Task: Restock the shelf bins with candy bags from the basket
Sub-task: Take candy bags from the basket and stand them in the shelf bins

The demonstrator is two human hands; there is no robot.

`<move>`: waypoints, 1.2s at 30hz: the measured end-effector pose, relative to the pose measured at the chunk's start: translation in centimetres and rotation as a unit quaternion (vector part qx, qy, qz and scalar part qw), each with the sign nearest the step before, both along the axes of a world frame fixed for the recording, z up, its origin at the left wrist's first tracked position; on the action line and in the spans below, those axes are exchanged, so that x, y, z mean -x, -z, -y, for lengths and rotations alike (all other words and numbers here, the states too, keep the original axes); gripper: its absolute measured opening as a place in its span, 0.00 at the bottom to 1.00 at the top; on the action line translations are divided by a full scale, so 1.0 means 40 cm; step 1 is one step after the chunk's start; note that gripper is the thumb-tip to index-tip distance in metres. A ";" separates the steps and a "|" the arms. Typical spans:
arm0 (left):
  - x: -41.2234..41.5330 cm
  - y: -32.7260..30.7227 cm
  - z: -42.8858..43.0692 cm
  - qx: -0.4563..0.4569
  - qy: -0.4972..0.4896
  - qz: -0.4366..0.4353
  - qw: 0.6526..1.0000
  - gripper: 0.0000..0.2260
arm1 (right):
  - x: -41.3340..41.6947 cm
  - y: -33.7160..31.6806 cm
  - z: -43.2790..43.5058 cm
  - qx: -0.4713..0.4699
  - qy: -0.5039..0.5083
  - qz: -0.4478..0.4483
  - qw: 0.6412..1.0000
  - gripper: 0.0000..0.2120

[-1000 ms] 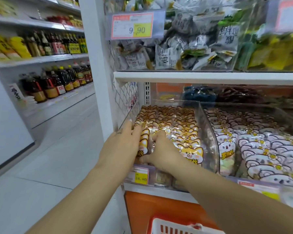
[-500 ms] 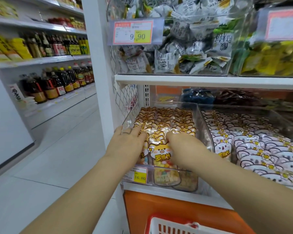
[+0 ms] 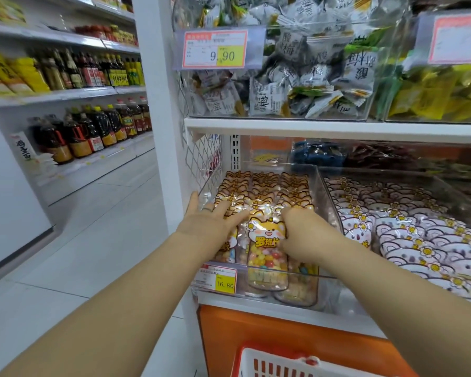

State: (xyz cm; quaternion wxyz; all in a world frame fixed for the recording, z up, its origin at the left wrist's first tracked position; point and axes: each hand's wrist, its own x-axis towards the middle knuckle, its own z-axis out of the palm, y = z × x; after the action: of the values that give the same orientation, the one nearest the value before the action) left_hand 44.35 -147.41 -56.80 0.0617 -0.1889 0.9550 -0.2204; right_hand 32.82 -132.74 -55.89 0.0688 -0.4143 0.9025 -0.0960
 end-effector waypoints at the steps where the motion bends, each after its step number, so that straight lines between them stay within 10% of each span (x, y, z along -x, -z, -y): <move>1: -0.001 0.002 0.001 0.007 0.004 -0.006 1.000 0.46 | -0.006 0.004 0.004 -0.003 -0.012 0.021 1.000 0.12; 9: -0.055 -0.011 -0.050 0.009 0.035 -0.122 0.992 0.28 | -0.039 0.042 0.030 0.008 -0.012 -0.068 0.998 0.21; 16: -0.030 0.028 -0.061 -0.232 0.001 -0.224 0.947 0.19 | -0.060 0.005 -0.021 0.154 -0.057 -0.117 0.979 0.12; 20: 0.014 0.057 -0.016 -0.260 -0.055 -0.219 0.939 0.11 | -0.063 0.016 -0.027 0.106 -0.131 0.031 0.985 0.10; 29: 0.018 0.094 0.042 -0.431 -0.110 -0.214 0.870 0.13 | -0.095 0.082 0.012 -0.029 -0.160 0.010 0.987 0.17; 36: 0.018 0.081 0.005 -0.327 -0.126 -0.224 0.909 0.24 | -0.101 0.075 0.003 -0.121 -0.156 0.007 0.980 0.22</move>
State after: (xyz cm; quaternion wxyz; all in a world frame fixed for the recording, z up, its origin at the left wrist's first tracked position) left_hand 43.64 -147.63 -60.05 -0.0685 -0.3212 0.9305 0.1622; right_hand 36.87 -132.88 -58.89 0.1386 -0.5382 0.8310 0.0226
